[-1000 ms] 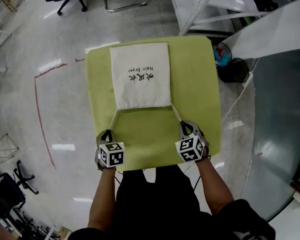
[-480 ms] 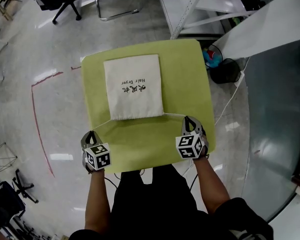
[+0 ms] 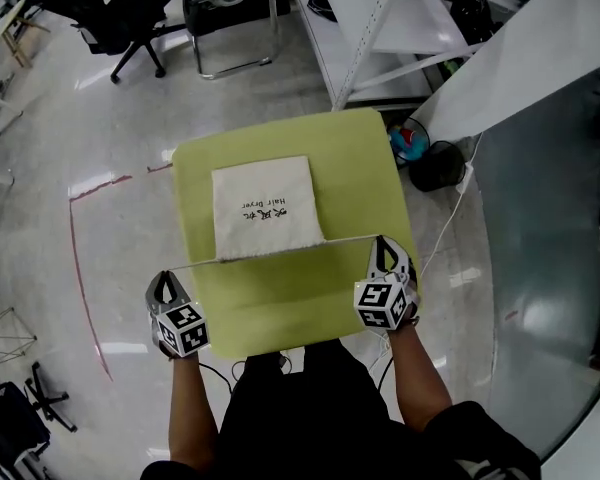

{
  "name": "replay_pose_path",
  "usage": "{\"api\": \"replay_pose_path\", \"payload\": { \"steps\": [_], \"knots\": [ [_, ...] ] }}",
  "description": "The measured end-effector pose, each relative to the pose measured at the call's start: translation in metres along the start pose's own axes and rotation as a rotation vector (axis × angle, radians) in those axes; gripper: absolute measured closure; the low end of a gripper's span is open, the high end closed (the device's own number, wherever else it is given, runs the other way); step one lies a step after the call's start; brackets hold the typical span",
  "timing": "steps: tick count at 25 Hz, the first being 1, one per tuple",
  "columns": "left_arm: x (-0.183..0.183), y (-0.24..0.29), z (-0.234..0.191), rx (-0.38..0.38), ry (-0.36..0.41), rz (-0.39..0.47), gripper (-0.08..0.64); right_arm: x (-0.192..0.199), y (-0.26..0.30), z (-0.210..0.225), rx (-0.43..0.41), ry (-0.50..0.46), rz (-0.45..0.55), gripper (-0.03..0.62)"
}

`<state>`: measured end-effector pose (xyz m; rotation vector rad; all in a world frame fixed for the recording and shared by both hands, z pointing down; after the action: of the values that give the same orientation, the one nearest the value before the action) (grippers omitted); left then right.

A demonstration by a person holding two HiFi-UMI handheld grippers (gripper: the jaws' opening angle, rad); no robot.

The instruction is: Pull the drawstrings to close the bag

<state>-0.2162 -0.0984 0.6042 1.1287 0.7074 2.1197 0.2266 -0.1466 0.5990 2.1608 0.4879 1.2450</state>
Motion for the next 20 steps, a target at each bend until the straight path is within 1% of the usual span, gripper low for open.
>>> {"api": "replay_pose_path", "payload": {
  "steps": [5, 9, 11, 13, 17, 20],
  "knots": [
    [-0.032, -0.027, -0.034, -0.033, -0.138, 0.124, 0.532, -0.050, -0.036, 0.029, 0.121, 0.046, 0.183, 0.578],
    [-0.061, -0.051, -0.062, -0.073, -0.193, 0.247, 0.532, -0.087, -0.064, 0.054, 0.208, 0.094, 0.296, 0.578],
    [-0.073, -0.059, -0.075, -0.091, -0.199, 0.303, 0.532, -0.100, -0.072, 0.065, 0.237, 0.109, 0.325, 0.578],
    [-0.078, -0.065, -0.085, -0.095, -0.215, 0.338, 0.532, -0.107, -0.079, 0.075, 0.253, 0.135, 0.336, 0.578],
    [-0.077, -0.076, -0.101, -0.102, -0.271, 0.375, 0.531, -0.114, -0.094, 0.086, 0.282, 0.177, 0.364, 0.578],
    [-0.077, -0.080, -0.112, -0.105, -0.314, 0.399, 0.531, -0.120, -0.100, 0.091, 0.291, 0.203, 0.404, 0.578]
  ]
}}
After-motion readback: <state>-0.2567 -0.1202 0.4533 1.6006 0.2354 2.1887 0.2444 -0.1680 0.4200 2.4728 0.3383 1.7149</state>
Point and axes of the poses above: the fingertips, and each gripper's own axes: y forward along the fingers, z to its right, x out of its underside, the point moved 9 cm from there along -y, backward along the fingers, and after that the axes turned 7 degrees about y, right-handed, at the moved point
